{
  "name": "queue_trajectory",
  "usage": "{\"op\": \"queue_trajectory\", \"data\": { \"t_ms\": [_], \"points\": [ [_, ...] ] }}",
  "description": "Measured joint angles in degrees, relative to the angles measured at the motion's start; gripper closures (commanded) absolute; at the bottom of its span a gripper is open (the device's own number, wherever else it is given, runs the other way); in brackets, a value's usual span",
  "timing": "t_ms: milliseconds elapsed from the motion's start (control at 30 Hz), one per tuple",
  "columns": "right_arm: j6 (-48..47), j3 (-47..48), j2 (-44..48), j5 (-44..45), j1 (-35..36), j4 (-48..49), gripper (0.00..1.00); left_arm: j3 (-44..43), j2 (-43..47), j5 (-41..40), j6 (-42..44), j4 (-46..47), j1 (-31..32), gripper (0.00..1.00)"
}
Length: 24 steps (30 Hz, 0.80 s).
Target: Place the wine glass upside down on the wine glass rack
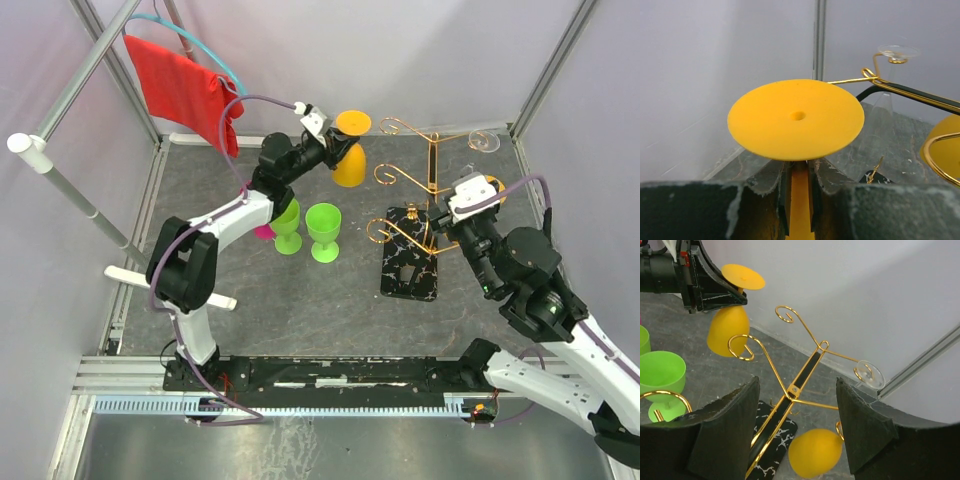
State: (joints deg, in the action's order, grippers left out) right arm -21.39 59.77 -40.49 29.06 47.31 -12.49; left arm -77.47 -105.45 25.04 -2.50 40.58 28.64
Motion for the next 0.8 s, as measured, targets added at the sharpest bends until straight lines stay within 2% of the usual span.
{"op": "queue_trajectory", "data": {
  "t_ms": [267,800],
  "points": [
    [0.6,-1.5,5.0,2.0,0.0,-3.2,0.3,-0.3,-4.5,1.0,0.7,6.4,2.8,0.97],
    [0.6,-3.0,8.5,4.3,0.0,-5.7,0.29,-11.5,-14.8,5.7,0.9,6.7,5.1,0.97]
  ]
}}
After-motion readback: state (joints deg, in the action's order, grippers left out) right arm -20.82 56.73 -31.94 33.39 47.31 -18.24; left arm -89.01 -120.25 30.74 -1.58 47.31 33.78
